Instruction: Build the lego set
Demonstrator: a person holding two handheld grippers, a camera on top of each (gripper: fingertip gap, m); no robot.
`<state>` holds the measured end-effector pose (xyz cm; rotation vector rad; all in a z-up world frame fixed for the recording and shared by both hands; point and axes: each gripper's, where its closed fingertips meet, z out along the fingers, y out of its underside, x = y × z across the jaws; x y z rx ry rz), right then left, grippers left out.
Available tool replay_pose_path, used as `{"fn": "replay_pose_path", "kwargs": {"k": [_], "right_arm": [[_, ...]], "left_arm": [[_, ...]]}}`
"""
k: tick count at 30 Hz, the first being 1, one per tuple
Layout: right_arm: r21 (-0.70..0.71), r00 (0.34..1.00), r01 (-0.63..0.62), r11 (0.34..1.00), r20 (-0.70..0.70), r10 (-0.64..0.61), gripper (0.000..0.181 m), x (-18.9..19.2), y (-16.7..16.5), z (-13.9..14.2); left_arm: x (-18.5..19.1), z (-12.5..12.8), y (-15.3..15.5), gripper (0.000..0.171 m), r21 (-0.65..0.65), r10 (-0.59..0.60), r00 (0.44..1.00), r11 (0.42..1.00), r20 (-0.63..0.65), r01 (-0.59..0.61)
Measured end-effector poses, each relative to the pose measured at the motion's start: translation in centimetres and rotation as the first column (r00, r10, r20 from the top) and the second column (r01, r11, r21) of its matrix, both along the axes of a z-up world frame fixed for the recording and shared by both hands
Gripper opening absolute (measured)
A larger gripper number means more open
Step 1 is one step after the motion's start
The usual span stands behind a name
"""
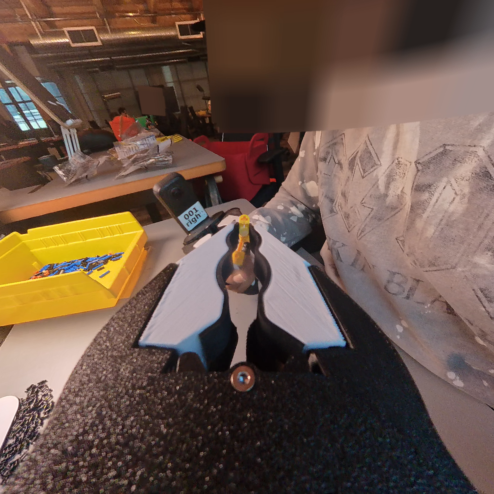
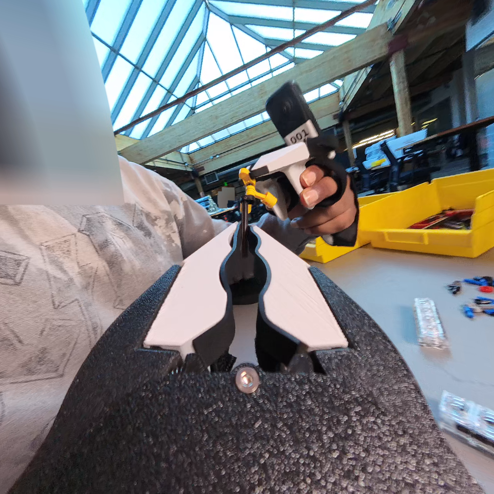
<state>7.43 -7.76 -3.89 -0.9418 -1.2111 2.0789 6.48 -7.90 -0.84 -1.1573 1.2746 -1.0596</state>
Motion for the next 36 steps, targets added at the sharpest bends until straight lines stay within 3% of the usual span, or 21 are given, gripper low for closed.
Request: {"fn": "replay_pose_path", "kwargs": {"k": [6,12,21,36], "right_arm": [[-0.083,0.981,-0.184,0.979,0.044,0.188,0.002,0.3,-1.7,-0.8],[-0.068,0.953,-0.299,0.952,0.032,0.302,0.003,1.1,-3.3,-1.2],[-0.089,0.923,-0.384,0.919,-0.078,0.378,0.002,2.3,-4.2,-0.1],[-0.095,0.956,-0.290,0.952,-0.069,0.284,0.002,1.8,-2.4,-0.1]], "left_arm": [[0.3,-0.9,-1.6,0.007,0.028,-0.084,0.981,0.996,-0.174,0.090],[1.2,-1.3,-3.5,0.007,0.018,-0.176,0.945,0.982,-0.275,0.189],[2.7,-0.2,-3.5,0.007,0.086,-0.105,0.986,0.989,-0.131,0.117],[2.0,-0.2,-2.7,0.007,0.081,-0.044,0.998,0.996,-0.041,0.048]]}}
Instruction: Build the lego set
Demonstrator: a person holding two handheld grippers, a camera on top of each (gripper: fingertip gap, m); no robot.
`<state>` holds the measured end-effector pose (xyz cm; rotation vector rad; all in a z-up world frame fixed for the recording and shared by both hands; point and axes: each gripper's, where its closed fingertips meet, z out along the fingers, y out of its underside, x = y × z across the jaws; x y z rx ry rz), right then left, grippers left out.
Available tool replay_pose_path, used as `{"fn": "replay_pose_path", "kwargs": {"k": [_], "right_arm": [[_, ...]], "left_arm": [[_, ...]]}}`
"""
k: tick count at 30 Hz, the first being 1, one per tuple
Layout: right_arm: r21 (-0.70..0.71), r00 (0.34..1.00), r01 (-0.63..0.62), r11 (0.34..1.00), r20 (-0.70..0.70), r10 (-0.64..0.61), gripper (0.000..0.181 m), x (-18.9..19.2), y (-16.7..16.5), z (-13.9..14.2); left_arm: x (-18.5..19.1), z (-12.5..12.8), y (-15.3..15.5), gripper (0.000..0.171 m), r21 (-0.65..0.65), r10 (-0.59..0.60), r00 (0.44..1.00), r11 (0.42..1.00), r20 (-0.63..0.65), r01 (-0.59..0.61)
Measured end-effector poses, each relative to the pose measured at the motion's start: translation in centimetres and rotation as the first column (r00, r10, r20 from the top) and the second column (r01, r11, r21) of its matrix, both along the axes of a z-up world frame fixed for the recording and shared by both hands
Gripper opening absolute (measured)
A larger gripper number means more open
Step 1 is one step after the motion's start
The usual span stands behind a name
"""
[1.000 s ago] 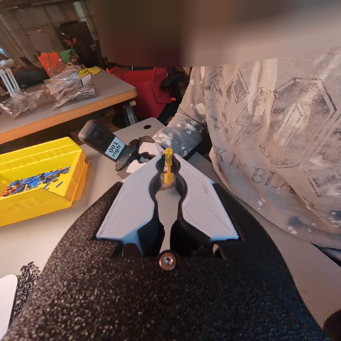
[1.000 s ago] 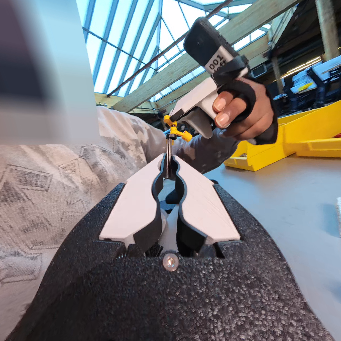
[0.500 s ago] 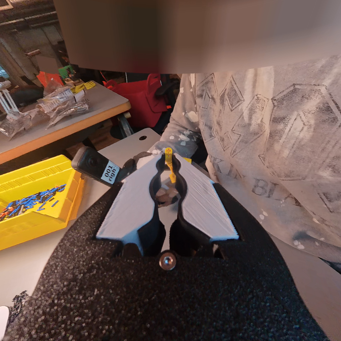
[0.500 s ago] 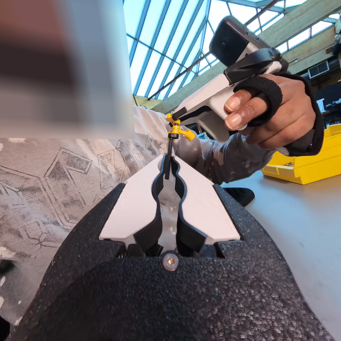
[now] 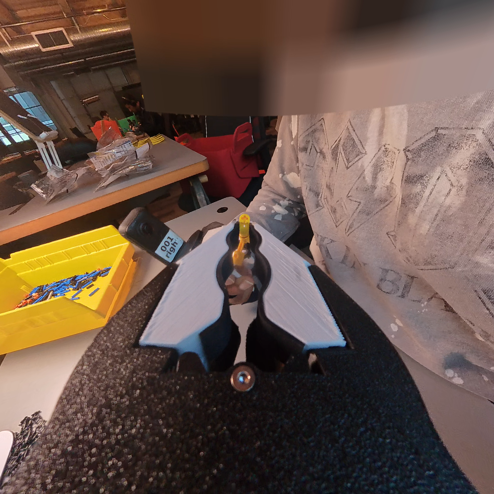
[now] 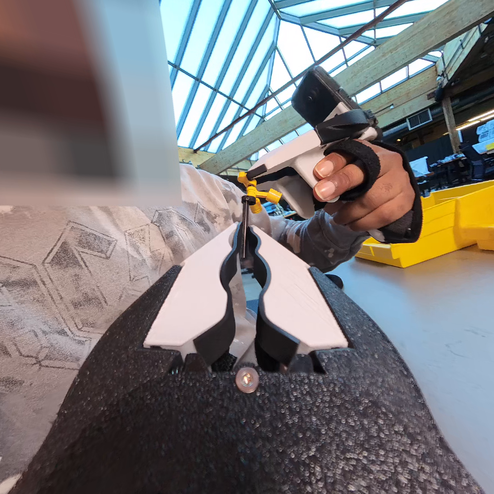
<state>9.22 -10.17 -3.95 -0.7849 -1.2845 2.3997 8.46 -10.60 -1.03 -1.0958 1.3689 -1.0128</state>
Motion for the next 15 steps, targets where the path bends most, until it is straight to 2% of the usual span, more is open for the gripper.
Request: {"fn": "replay_pose_path", "kwargs": {"k": [6,15], "right_arm": [[0.158,0.991,0.080,0.984,0.093,-0.096,0.002,-0.8,0.5,-1.6],[0.130,0.985,0.104,0.986,0.125,-0.120,0.002,-1.9,0.8,-2.5]], "left_arm": [[-1.0,-1.6,0.3,0.008,0.011,0.066,0.998,0.998,0.021,-0.066],[-3.1,-1.4,0.7,0.008,-0.039,0.210,0.971,0.977,0.114,-0.207]]}}
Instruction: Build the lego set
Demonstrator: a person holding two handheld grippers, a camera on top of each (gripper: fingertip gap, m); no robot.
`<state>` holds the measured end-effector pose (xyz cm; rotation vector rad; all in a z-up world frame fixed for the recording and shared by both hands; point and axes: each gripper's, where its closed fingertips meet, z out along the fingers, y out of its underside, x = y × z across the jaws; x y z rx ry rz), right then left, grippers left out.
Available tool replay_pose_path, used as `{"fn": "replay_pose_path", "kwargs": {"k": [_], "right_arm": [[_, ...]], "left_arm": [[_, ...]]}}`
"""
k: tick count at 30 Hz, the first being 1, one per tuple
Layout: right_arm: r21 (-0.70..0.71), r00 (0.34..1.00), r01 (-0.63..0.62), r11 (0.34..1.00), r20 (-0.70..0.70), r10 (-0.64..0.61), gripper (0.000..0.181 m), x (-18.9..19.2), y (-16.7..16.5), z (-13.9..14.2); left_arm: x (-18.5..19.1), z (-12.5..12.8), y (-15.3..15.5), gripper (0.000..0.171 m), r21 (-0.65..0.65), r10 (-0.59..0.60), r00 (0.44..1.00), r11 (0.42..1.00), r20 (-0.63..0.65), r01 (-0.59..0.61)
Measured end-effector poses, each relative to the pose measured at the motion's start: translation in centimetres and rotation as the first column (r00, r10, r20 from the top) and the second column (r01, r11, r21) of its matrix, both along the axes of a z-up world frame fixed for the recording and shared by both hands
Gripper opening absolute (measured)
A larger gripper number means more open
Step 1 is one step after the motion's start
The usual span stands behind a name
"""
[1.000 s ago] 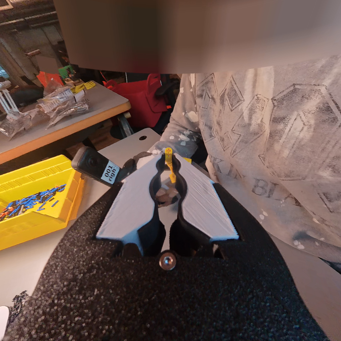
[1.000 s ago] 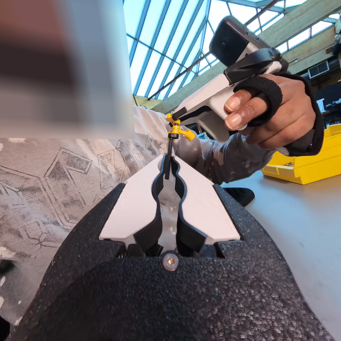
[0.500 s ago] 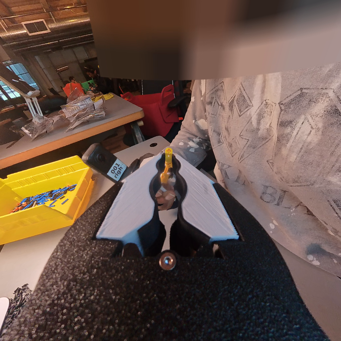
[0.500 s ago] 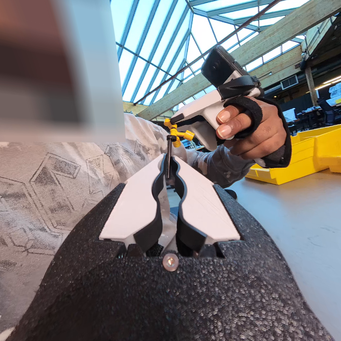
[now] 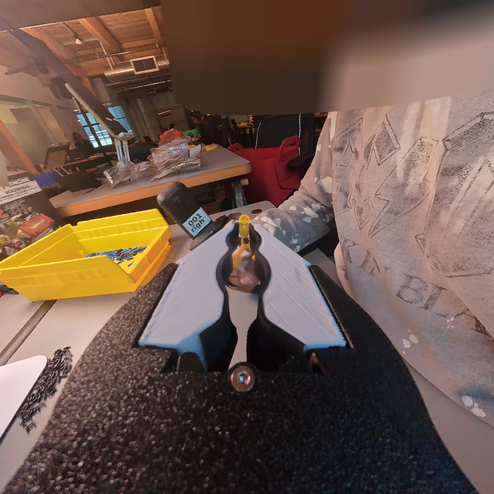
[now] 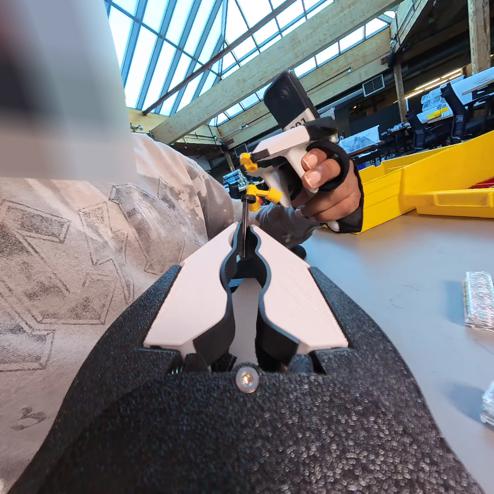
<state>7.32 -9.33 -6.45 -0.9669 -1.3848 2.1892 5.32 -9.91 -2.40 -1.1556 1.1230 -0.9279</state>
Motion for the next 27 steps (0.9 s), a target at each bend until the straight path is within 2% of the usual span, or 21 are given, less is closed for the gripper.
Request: {"fn": "replay_pose_path", "kwargs": {"k": [2,3,5,7,9,11,13,15,17,19,21,23,25,27], "right_arm": [[-0.003,1.000,0.024,1.000,-0.006,-0.024,0.002,0.0,0.5,0.2],[-0.001,0.999,0.040,0.999,-0.009,-0.041,0.002,0.1,0.9,0.2],[0.008,0.997,0.077,0.997,-0.012,-0.076,0.002,0.1,1.6,0.3],[0.018,0.994,0.112,0.994,-0.013,-0.112,0.003,0.1,2.2,0.4],[0.044,0.988,0.157,0.987,-0.004,-0.157,0.002,-0.2,2.8,0.2],[0.139,0.976,0.214,0.967,0.017,-0.219,0.002,-0.7,3.1,-0.7],[0.211,0.964,0.256,0.943,0.018,-0.266,0.003,-0.9,3.3,-1.0],[0.256,0.956,0.278,0.926,0.018,-0.292,0.003,-0.9,3.4,-1.0],[0.306,0.952,0.285,0.908,0.024,-0.307,0.004,-0.9,3.4,-1.5],[0.291,0.954,0.280,0.915,0.025,-0.300,0.003,-0.9,3.4,-1.5],[0.293,0.953,0.279,0.915,0.030,-0.300,0.003,-1.0,3.4,-1.6],[0.308,0.950,0.286,0.908,0.031,-0.310,0.002,-1.2,3.4,-1.8],[0.311,0.945,0.302,0.901,0.027,-0.326,0.003,-1.3,3.5,-1.8],[0.305,0.938,0.322,0.896,0.022,-0.345,0.003,-1.5,3.7,-1.8]], "left_arm": [[-0.9,-0.7,0.3,0.008,-0.043,0.030,1.000,0.999,-0.004,-0.031],[-1.2,-1.9,0.5,0.007,-0.074,0.045,0.998,0.996,-0.048,-0.049],[-1.5,-4.8,0.8,0.008,-0.110,0.073,0.984,0.990,-0.162,-0.092],[-1.1,-8.4,0.4,0.008,-0.170,0.053,0.958,0.980,-0.281,-0.104],[-0.6,-12.5,0.3,0.008,-0.230,0.032,0.907,0.963,-0.421,-0.141],[-0.2,-16.0,0.3,0.008,-0.252,0.013,0.840,0.951,-0.542,-0.177],[-0.3,-18.3,0.6,0.008,-0.245,0.015,0.776,0.945,-0.630,-0.216],[-0.4,-19.5,0.7,0.008,-0.215,0.020,0.734,0.951,-0.679,-0.224],[-0.2,-19.4,0.5,0.008,-0.215,0.014,0.739,0.953,-0.673,-0.214],[-0.4,-19.3,0.4,0.017,-0.227,0.004,0.741,0.951,-0.671,-0.211],[-0.4,-18.2,0.3,0.024,-0.244,0.000,0.777,0.949,-0.629,-0.197],[-0.8,-15.4,1.0,0.023,-0.262,0.045,0.855,0.942,-0.517,-0.208],[-1.7,-11.5,2.6,0.018,-0.253,0.149,0.920,0.934,-0.363,-0.251],[-2.8,-7.7,3.8,0.016,-0.220,0.252,0.945,0.929,-0.209,-0.297]]}}
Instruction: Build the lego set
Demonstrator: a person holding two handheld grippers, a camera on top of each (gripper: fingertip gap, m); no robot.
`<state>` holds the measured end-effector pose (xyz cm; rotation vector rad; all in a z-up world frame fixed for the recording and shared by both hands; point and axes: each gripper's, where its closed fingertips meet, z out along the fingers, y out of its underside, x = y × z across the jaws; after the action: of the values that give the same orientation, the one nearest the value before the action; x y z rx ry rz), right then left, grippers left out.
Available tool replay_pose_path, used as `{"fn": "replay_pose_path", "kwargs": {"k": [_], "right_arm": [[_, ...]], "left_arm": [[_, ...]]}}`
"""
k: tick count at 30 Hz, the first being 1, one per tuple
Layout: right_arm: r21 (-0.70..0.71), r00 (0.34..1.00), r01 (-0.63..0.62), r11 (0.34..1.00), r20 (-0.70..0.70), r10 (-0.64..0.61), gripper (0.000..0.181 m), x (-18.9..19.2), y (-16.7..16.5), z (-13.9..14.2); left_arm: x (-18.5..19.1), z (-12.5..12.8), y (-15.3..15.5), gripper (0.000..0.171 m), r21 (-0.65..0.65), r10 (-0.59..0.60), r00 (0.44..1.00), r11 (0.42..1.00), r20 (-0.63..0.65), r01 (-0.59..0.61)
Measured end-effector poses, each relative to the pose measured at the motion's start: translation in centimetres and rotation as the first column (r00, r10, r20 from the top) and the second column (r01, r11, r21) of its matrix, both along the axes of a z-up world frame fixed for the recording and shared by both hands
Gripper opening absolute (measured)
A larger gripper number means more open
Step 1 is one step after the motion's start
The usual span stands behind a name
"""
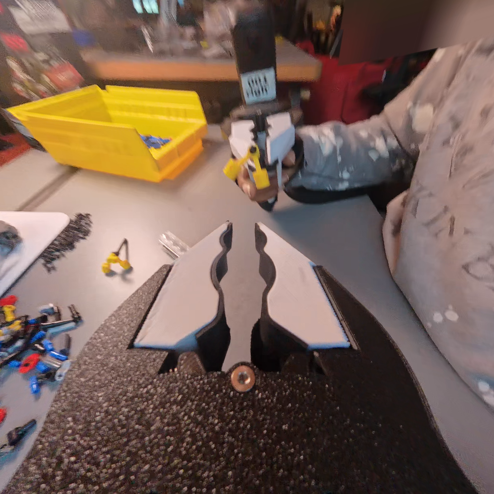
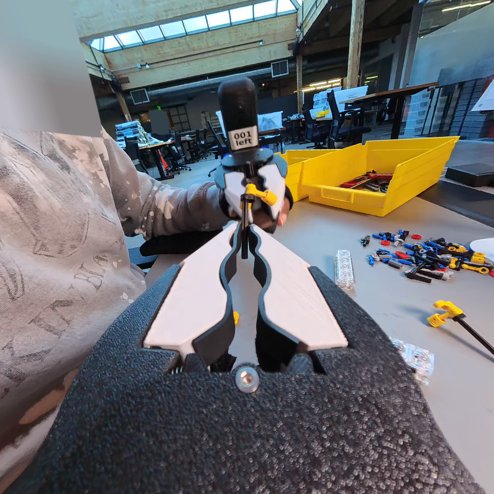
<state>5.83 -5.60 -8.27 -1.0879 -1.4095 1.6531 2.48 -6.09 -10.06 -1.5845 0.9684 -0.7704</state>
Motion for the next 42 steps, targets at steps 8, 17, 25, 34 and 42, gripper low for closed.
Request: {"fn": "replay_pose_path", "kwargs": {"k": [8,17,25,34,42], "right_arm": [[-0.070,0.997,-0.069,0.995,-0.042,0.066,0.003,-0.3,-1.4,0.2],[-0.092,0.983,-0.176,0.980,-0.072,0.170,0.003,0.3,-3.4,1.0],[-0.109,0.977,-0.196,0.975,-0.102,0.185,0.004,0.7,-3.5,1.8],[0.135,0.998,0.018,0.991,-0.059,-0.010,0.004,-0.7,-2.6,0.3],[0.421,0.978,0.200,0.885,-0.028,-0.208,0.005,-2.1,-1.6,-1.6]], "left_arm": [[1.7,5.4,-1.3,0.022,0.164,-0.070,0.997,0.984,-0.039,0.075],[4.4,3.6,-2.7,0.020,0.107,-0.235,0.851,0.942,-0.469,0.319],[4.5,3.9,-2.7,0.010,0.079,-0.241,0.787,0.936,-0.567,0.344],[3.0,2.4,-2.1,0.008,-0.097,-0.258,0.736,0.962,-0.626,0.254],[2.1,0.8,-1.2,0.008,-0.191,-0.244,0.714,0.969,-0.656,0.155]]}}
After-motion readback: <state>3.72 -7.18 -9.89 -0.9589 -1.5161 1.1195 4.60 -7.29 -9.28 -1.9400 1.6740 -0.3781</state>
